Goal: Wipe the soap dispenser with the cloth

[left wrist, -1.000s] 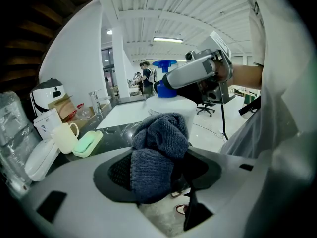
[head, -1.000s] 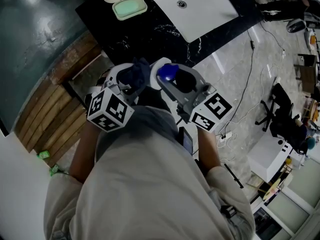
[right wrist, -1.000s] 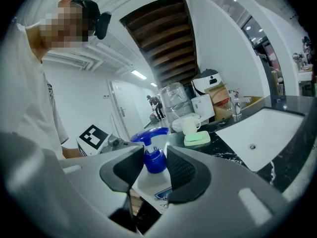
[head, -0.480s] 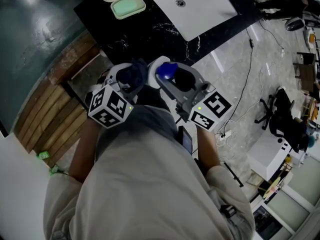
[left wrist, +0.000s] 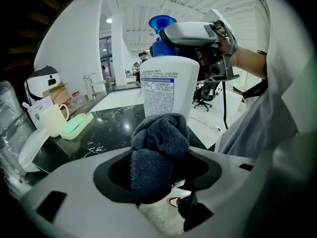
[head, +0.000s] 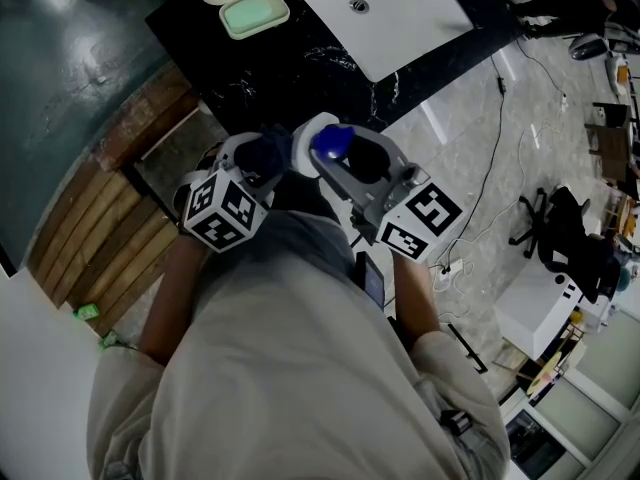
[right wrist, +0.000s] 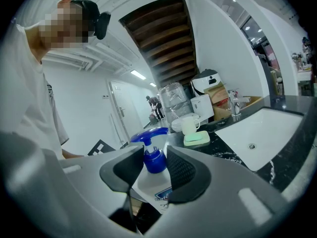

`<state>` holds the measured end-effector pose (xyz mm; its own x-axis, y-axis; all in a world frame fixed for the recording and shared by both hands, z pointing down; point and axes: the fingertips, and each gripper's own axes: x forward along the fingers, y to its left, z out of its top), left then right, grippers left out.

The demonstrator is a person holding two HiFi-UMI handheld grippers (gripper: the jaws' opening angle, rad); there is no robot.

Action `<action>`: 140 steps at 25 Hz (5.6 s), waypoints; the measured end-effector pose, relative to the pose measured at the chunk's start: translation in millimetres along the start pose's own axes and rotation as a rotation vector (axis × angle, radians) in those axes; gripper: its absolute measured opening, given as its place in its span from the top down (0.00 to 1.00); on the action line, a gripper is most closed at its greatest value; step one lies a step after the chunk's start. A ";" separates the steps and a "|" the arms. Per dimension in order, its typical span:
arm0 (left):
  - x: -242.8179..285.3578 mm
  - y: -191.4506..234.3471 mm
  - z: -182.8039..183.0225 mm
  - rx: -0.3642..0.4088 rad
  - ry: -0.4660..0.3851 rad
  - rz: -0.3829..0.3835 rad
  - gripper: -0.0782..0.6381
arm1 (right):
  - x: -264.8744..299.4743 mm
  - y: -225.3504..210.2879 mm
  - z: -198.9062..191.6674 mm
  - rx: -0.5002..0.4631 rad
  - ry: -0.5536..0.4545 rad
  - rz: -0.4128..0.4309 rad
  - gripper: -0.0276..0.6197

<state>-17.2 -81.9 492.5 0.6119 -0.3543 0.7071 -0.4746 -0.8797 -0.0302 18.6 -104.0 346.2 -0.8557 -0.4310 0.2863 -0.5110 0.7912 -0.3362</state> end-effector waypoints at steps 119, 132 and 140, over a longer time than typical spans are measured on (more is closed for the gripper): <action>-159.1 9.2 116.3 -0.261 -0.759 -0.072 0.54 | -81.1 39.9 40.8 -0.300 -0.127 -0.190 0.96; -162.0 11.9 115.5 -0.263 -0.761 -0.062 0.54 | -80.4 32.3 42.7 -0.201 -0.164 -0.203 0.96; -160.5 11.9 116.9 -0.270 -0.761 -0.052 0.54 | -84.2 26.9 38.7 -0.201 -0.154 -0.235 0.96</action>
<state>-47.1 -72.5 296.1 0.8541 -0.5194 0.0256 -0.5107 -0.8284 0.2299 73.8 -63.2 278.3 -0.7269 -0.6596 0.1912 -0.6821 0.7258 -0.0890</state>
